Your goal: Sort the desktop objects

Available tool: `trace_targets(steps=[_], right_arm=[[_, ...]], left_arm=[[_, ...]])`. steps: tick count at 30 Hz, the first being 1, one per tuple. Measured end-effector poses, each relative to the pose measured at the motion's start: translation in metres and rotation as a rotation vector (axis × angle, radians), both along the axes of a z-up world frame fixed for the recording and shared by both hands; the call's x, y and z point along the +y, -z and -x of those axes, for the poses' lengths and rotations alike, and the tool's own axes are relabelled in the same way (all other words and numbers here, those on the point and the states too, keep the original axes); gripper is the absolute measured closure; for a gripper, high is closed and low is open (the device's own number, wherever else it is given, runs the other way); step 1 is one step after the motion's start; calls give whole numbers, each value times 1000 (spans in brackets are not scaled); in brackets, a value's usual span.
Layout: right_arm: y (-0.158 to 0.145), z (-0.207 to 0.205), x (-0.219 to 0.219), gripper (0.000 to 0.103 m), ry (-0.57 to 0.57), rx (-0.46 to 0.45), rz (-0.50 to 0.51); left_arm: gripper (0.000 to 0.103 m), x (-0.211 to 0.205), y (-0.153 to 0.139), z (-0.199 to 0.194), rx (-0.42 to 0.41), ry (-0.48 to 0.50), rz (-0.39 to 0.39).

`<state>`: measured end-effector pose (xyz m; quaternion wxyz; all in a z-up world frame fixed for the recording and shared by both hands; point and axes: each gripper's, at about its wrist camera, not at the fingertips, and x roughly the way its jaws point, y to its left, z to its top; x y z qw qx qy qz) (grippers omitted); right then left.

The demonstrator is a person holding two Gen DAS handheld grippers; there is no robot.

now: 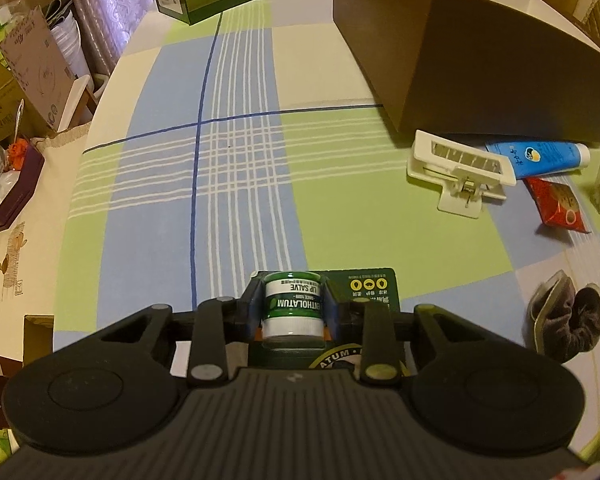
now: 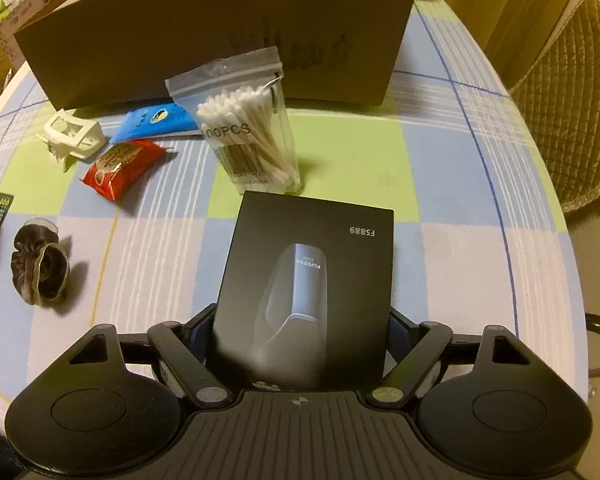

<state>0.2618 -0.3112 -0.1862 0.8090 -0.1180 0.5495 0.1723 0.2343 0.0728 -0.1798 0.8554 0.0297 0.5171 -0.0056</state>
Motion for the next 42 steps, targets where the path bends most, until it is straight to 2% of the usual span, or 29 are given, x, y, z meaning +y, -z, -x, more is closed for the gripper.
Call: trace_targets(steps=[9, 22, 38, 42], right_arm=[[-12, -1, -14, 25, 23, -13, -38], [-46, -5, -27, 25, 7, -67, -88], [-63, -9, -28, 25, -43, -94, -114], [-74, -14, -27, 25, -67, -95, -148]], left_arm=[[76, -8, -6, 13, 4, 22, 22], [76, -23, -53, 17, -111, 57, 59], [76, -31, -80, 20, -173, 62, 78], [76, -30, -91, 18, -191, 62, 98]])
